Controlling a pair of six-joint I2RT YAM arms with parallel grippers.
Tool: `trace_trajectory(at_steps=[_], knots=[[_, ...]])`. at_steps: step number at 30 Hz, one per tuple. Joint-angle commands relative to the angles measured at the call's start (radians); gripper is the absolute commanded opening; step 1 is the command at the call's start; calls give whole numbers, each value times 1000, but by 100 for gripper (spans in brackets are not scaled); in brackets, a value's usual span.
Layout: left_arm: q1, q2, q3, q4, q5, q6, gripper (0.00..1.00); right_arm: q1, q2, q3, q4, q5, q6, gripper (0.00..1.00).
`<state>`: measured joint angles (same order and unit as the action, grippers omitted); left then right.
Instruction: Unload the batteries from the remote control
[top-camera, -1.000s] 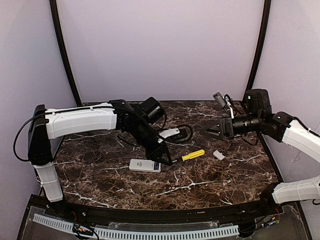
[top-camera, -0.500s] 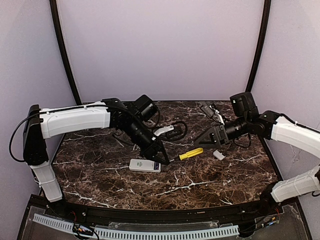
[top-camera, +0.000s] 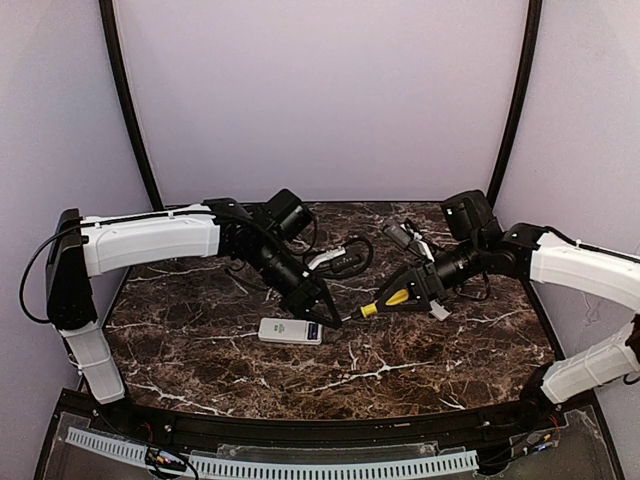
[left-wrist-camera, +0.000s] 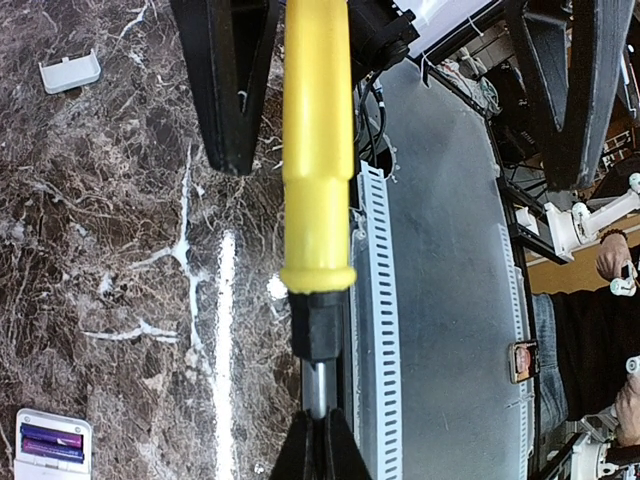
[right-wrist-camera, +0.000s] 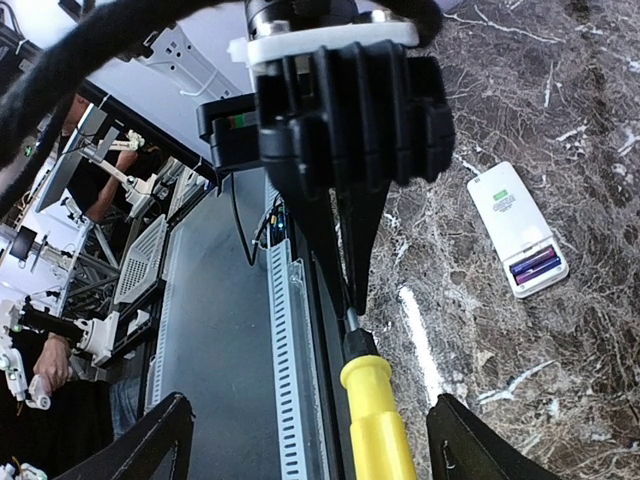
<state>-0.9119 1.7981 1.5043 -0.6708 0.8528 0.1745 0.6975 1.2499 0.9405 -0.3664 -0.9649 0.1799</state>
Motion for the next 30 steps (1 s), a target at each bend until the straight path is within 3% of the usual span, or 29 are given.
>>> trace_trajectory(at_steps=[1, 12, 30], knots=[[7, -55, -18, 19, 24, -12, 0, 15, 26, 33, 20, 2, -19, 78], [19, -54, -23, 38, 48, -29, 0, 38, 63, 49, 14, 9, -46, 48], [32, -53, -27, 51, 80, -37, 0, 53, 79, 49, -27, 41, -102, 31]])
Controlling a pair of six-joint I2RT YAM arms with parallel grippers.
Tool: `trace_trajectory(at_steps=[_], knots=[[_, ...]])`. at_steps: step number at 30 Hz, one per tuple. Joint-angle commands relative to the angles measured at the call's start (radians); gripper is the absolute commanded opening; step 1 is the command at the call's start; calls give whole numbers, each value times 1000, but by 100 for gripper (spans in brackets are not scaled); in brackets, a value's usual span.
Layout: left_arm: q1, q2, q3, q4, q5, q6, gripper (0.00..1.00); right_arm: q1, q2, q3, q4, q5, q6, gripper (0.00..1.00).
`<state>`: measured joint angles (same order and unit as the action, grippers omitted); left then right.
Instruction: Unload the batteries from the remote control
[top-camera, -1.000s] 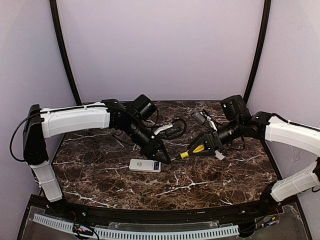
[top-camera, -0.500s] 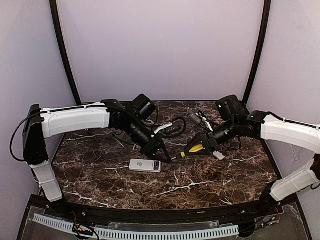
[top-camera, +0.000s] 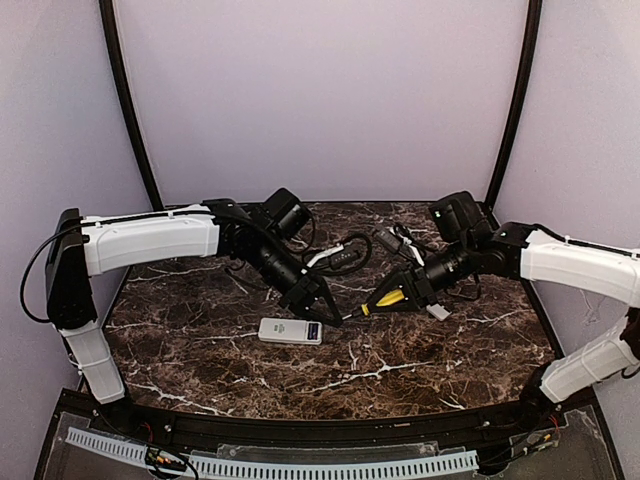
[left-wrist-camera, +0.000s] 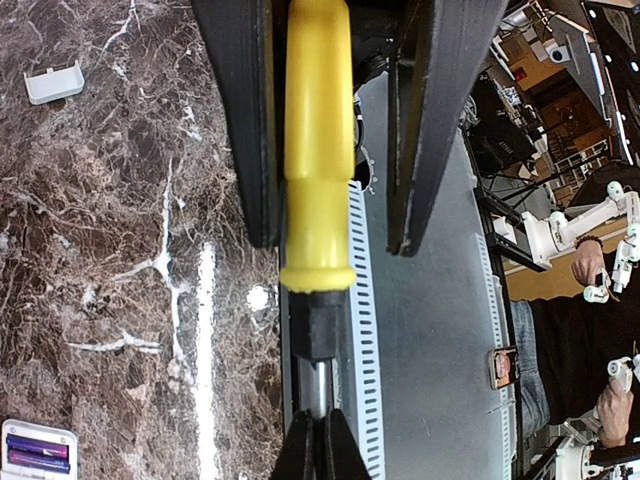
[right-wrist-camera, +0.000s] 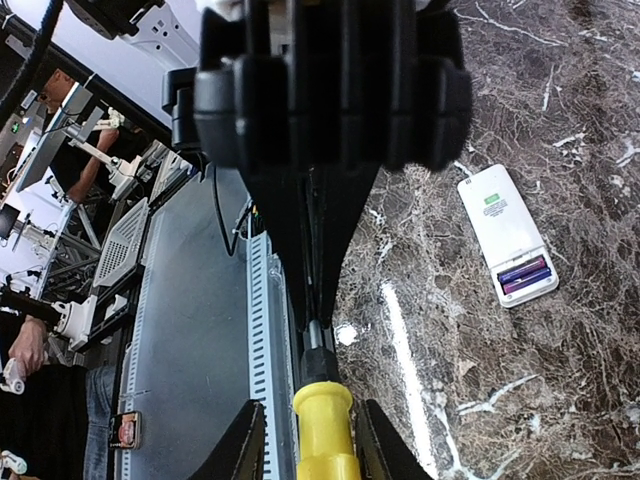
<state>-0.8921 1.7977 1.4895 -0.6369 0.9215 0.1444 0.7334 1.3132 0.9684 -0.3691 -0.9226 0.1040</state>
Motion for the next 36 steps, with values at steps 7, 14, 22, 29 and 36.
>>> trace_trajectory(at_steps=[7, 14, 22, 29, 36], knots=[[14, -52, -12, 18, 17, -7, 0, 17, 13, 19, -32, 8, -33, 36], [14, -46, -12, 10, 13, -3, 0, 17, 12, 33, -32, 19, -38, 35], [13, -40, -12, 7, 21, -1, 0, 17, 4, 44, -16, 33, -37, 34], [13, -38, -12, 5, 20, 0, 0, 17, 6, 37, -14, 17, -37, 26], [14, -35, -12, 2, 15, 1, 0, 17, 6, 31, -11, 13, -33, 10]])
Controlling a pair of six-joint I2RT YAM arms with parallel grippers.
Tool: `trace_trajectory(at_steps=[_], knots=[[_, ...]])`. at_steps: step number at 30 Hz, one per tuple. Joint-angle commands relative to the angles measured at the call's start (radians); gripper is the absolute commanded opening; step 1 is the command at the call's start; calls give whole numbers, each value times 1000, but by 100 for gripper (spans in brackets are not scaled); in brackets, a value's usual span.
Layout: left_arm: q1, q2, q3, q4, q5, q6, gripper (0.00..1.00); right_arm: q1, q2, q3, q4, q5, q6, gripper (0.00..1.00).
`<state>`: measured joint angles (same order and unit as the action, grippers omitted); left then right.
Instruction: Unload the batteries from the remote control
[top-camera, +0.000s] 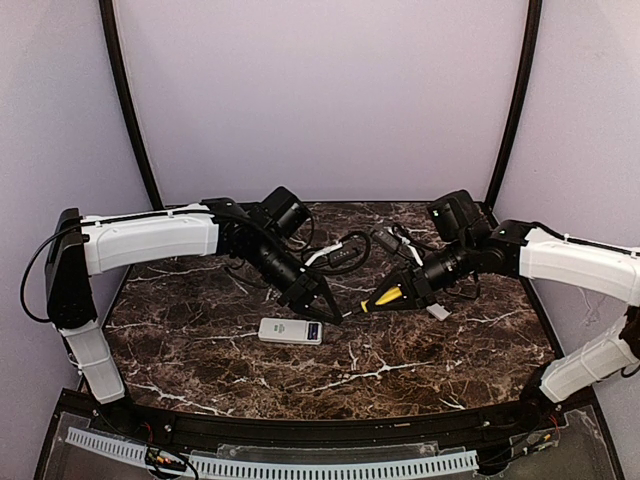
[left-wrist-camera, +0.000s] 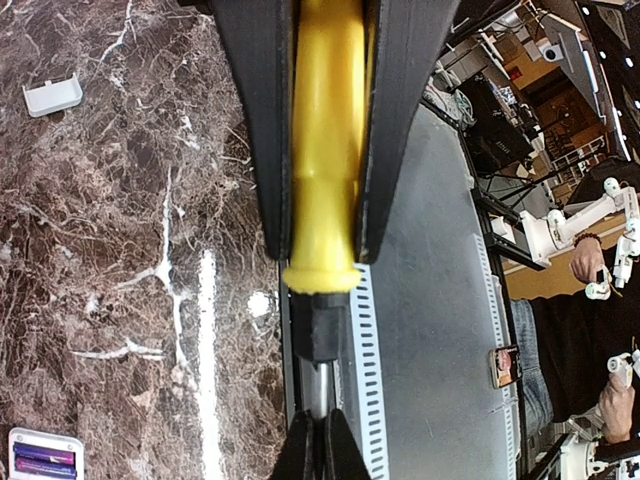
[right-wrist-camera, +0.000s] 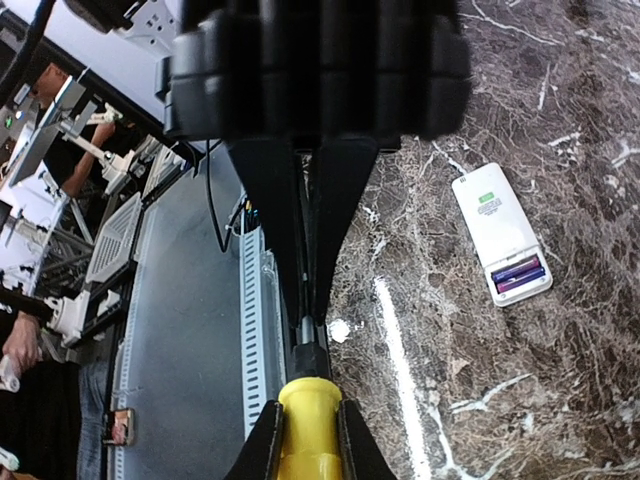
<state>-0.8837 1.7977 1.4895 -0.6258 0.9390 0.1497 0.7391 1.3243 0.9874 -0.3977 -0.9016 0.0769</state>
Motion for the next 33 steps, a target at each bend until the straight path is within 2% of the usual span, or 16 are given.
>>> trace_trajectory(at_steps=[1, 3, 7, 9, 11, 12, 13, 14, 15, 16, 18, 23, 27, 30, 33], knots=[[5, -35, -11, -9, -4, -4, 0, 11, -4, 11, 17, -9, -6, 6], [6, -35, -11, -10, -7, -3, 0, 12, -2, 9, 17, -11, -3, 0], [6, -36, -10, -16, -24, 3, 2, 13, -3, 0, 16, -13, -4, 0], [5, -40, -11, -18, -48, 9, 12, 13, -5, -5, 15, -16, -8, 0], [7, -49, -15, -18, -84, 15, 35, 13, -10, -8, 7, -8, -17, 0], [11, -54, -22, -12, -114, 13, 53, 13, -13, -11, 1, 0, -22, 0], [11, -66, -27, -6, -161, 9, 61, 13, -16, -13, -8, 9, -28, 0], [15, -74, -44, 12, -186, 2, 76, 12, -20, -14, -16, 22, -36, 0], [17, -92, -52, 20, -235, 1, 82, 12, -24, -16, -20, 33, -41, 0], [17, -102, -69, 31, -263, 8, 94, 11, -30, -18, -26, 42, -45, 0], [17, -151, -99, 48, -338, 31, 98, 11, -46, -24, -30, 64, -53, 0], [18, -261, -275, 194, -568, 120, 99, 4, -85, -57, -28, 163, -61, 0], [17, -331, -428, 300, -677, 294, 99, -7, -117, -95, -4, 216, -53, 0], [27, -340, -493, 331, -712, 389, 99, -11, -145, -123, 14, 231, -48, 0], [72, -321, -502, 315, -682, 446, 98, -14, -172, -141, 24, 249, -42, 0]])
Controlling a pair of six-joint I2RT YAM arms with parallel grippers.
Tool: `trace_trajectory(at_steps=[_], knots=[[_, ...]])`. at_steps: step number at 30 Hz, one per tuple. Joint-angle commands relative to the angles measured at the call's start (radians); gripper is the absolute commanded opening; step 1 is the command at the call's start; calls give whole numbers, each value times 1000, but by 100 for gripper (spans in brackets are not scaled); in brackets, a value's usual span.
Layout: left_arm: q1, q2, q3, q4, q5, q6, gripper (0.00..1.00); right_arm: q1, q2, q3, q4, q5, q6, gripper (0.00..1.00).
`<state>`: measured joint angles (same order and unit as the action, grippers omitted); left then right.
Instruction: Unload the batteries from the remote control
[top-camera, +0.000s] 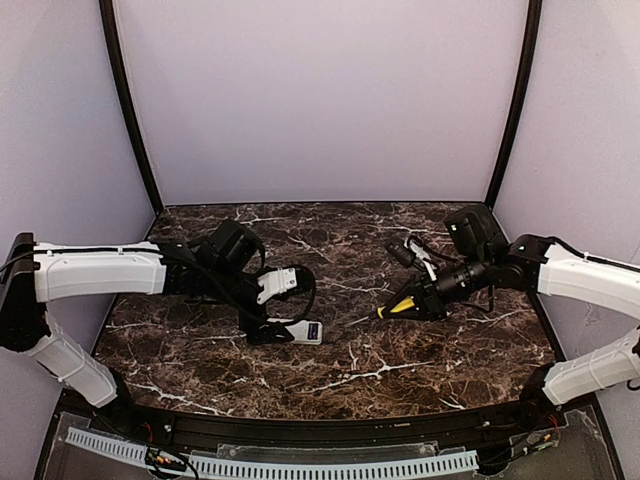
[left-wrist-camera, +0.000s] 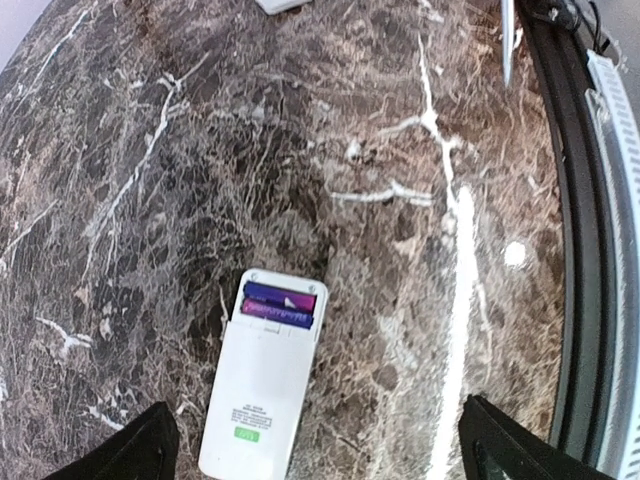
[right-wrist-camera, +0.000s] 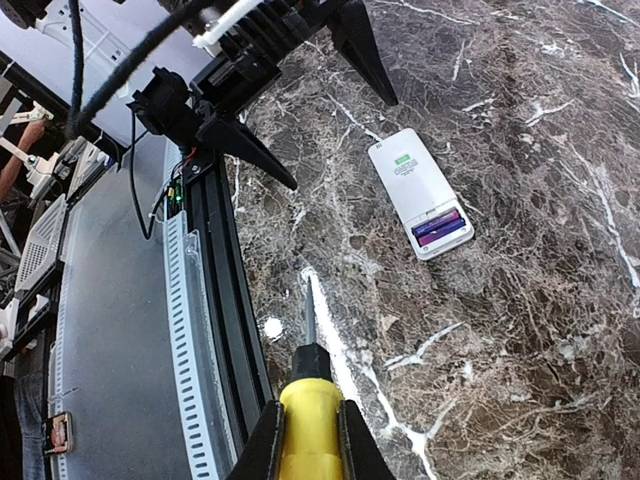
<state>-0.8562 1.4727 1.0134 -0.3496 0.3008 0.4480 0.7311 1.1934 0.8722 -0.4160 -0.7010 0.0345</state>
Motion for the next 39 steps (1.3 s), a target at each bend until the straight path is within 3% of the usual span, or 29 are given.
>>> trace_trajectory(at_steps=[1, 8, 23, 33, 35, 37, 39], knots=[[54, 21, -24, 45, -47, 155, 96, -7, -48, -27, 44, 54, 4, 0], [107, 201, 82, -47, -51, 298, 92, -7, -97, -40, 57, 65, 21, 0], [131, 402, 162, -82, 71, 321, 86, -7, -154, -55, 73, 39, 38, 0], [121, 437, 176, -99, 76, 294, 67, -7, -153, -54, 75, 31, 36, 0], [113, 441, 176, -98, 69, 293, 60, -7, -154, -54, 77, 35, 37, 0], [102, 441, 178, -98, 66, 286, 46, -7, -156, -55, 77, 43, 38, 0], [89, 440, 180, -95, 65, 273, 40, -7, -163, -55, 77, 54, 41, 0]])
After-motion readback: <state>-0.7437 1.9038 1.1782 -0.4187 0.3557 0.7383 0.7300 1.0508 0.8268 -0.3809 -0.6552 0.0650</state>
